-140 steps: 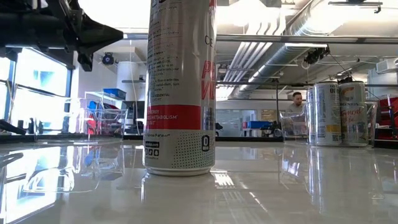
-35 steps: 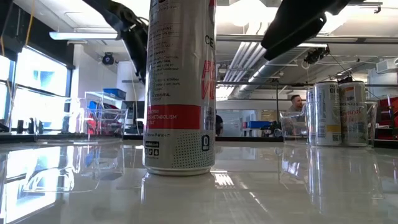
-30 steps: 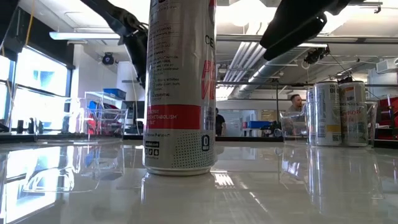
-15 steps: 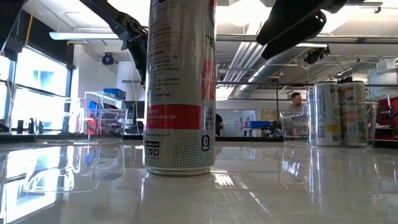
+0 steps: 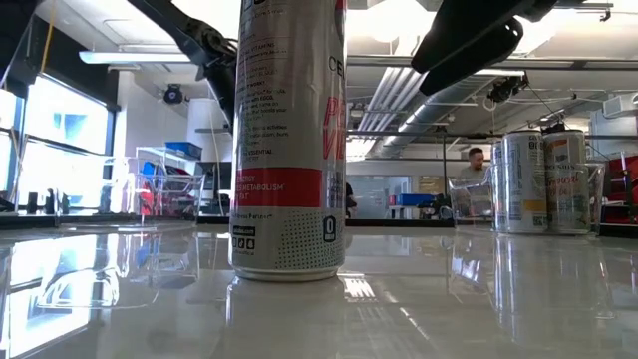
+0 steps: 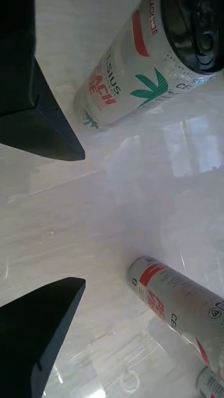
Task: Sort soda cans
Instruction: Put the blue soda can into the bottom right transparent bin
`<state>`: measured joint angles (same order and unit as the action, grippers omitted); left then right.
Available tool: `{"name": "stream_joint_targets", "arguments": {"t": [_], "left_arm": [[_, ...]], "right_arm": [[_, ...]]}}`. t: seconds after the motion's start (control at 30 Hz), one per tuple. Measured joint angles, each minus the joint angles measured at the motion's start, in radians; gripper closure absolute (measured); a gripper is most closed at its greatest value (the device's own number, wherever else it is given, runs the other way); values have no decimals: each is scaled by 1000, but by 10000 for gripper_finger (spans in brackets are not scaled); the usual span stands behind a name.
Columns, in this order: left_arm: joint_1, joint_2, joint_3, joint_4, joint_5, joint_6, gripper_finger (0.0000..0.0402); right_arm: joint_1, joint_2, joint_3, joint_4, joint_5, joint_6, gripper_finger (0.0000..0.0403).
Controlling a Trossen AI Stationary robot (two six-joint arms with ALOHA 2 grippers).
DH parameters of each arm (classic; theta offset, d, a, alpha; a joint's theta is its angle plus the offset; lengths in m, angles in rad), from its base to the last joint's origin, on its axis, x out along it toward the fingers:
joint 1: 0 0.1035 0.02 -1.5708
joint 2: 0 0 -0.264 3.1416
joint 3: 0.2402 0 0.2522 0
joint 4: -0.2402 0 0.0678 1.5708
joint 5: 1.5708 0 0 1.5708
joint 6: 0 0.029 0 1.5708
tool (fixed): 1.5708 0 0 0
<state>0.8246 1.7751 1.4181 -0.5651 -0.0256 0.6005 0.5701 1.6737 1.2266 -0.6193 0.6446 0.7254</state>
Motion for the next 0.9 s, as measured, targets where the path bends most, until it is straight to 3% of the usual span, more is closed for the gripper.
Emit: {"name": "stream_joint_targets", "arguments": {"t": [0.47, 0.73, 0.9], "left_arm": [[-15, 26, 0, -45, 44, -13, 56], [-17, 21, 2, -69, 46, -58, 141], [-50, -39, -2, -191, -8, -91, 143]], "right_arm": [[0, 0, 0, 0, 2, 0, 84], [0, 0, 0, 0, 7, 0, 84], [0, 0, 0, 0, 7, -3, 84]]}}
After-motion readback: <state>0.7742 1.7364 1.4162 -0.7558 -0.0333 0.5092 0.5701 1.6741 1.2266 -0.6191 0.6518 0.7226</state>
